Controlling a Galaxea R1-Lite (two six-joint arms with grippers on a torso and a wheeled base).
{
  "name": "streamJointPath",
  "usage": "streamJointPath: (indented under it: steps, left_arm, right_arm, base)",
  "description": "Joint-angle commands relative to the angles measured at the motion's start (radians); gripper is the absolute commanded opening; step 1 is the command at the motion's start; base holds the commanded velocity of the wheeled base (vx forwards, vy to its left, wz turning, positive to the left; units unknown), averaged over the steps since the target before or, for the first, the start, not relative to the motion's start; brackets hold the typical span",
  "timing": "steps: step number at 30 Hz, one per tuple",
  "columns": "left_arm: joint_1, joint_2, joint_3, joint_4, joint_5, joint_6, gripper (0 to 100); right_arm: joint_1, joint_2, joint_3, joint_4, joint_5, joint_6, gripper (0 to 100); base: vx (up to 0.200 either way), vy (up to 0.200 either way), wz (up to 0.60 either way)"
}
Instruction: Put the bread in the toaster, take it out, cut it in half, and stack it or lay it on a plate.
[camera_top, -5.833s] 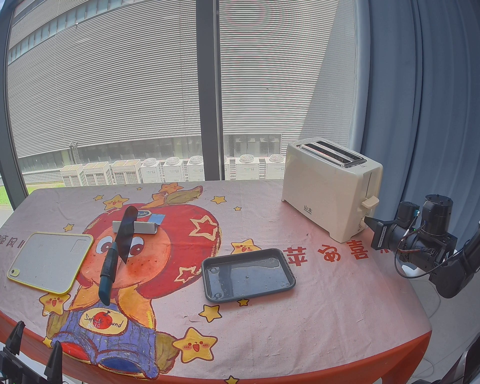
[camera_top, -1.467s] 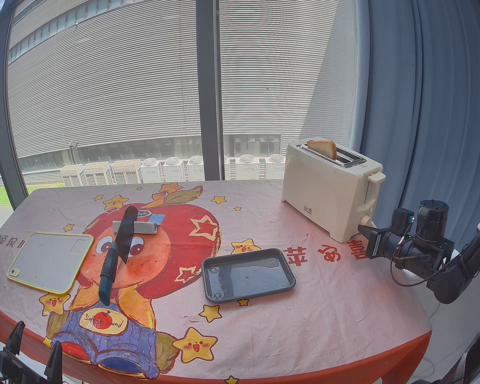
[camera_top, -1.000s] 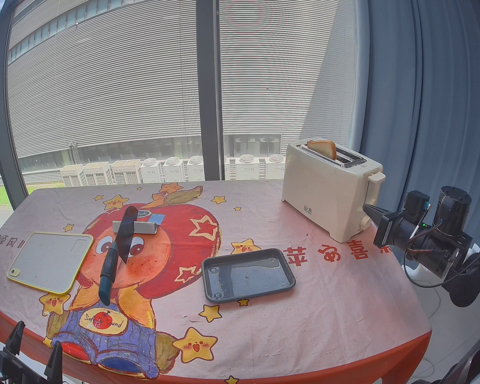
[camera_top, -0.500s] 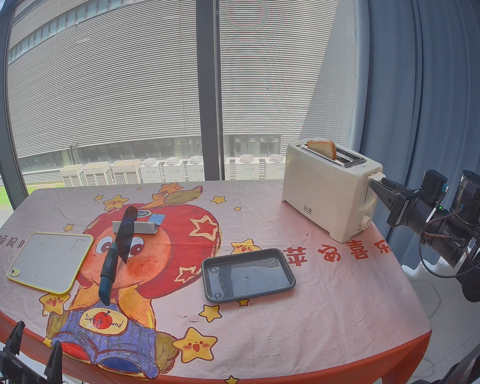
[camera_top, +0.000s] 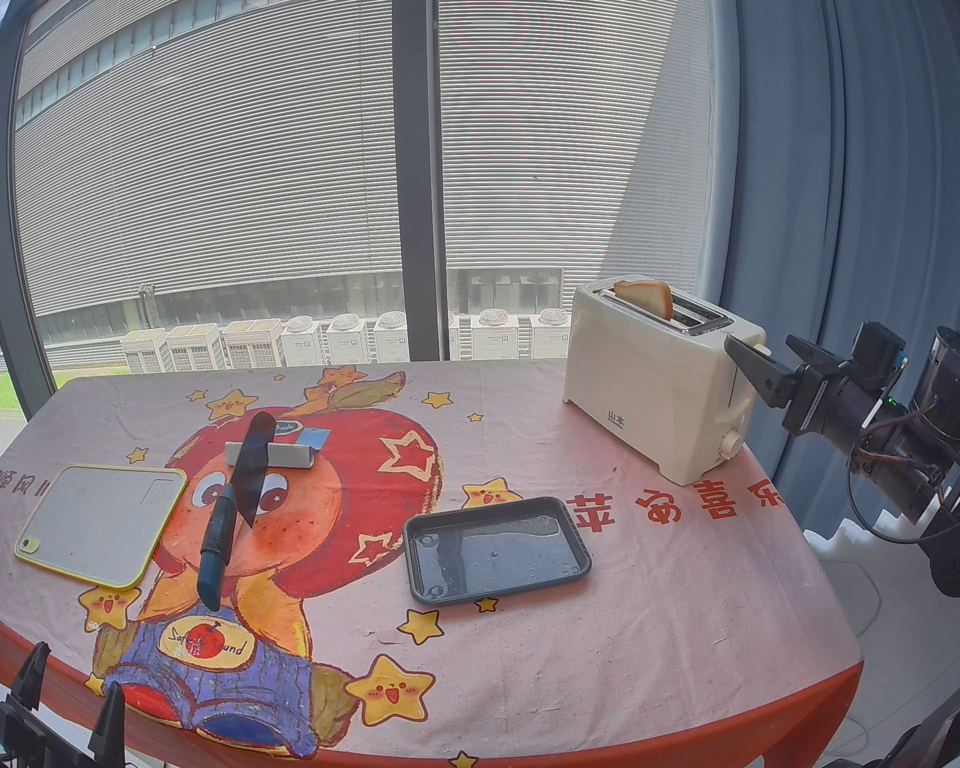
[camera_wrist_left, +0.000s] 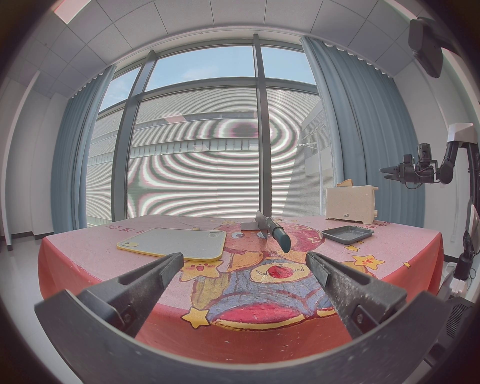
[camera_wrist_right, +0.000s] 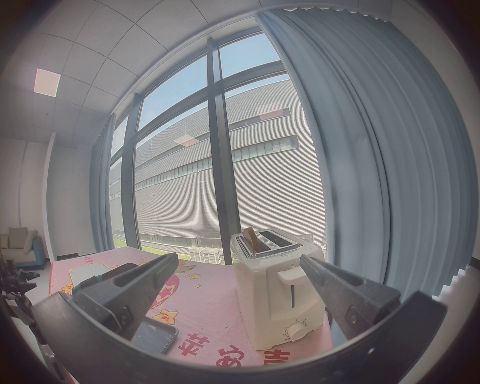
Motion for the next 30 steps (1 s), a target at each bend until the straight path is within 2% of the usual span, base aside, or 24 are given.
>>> streamJointPath:
  steps: [1,6,9,11,16,21,30]
  left_arm:
    - [0.0,-0.016,0.018,0.0,0.0,-0.001,100]
    - [0.0,-0.016,0.018,0.0,0.0,0.0,100]
    - [0.0,-0.016,0.018,0.0,0.0,-0.001,100]
    - [0.0,-0.016,0.018,0.0,0.0,-0.001,100]
    - [0.0,-0.016,0.018,0.0,0.0,0.0,100]
    - [0.0,-0.016,0.018,0.0,0.0,-0.001,100]
    - [0.0,-0.016,0.018,0.0,0.0,-0.001,100]
  right_arm:
    - [0.001,-0.007,-0.014,0.0,0.0,0.002,100]
    - [0.002,-0.004,-0.034,0.0,-0.01,0.005,100]
    - [0.011,0.002,-0.052,-0.001,-0.046,0.005,100]
    - [0.024,0.002,-0.064,-0.003,-0.053,0.005,100]
    - [0.034,0.002,-0.086,-0.006,-0.052,0.013,100]
    - [0.039,-0.007,-0.08,-0.003,-0.038,0.053,100]
    - [0.037,-0.024,-0.064,0.005,-0.039,0.037,100]
  base:
    - [0.0,0.0,0.0]
    - [0.0,0.0,0.0]
    - [0.0,0.0,0.0]
    - [0.0,0.0,0.0]
    - [0.0,0.0,0.0]
    - [0.0,0.0,0.0]
    - [0.0,0.0,0.0]
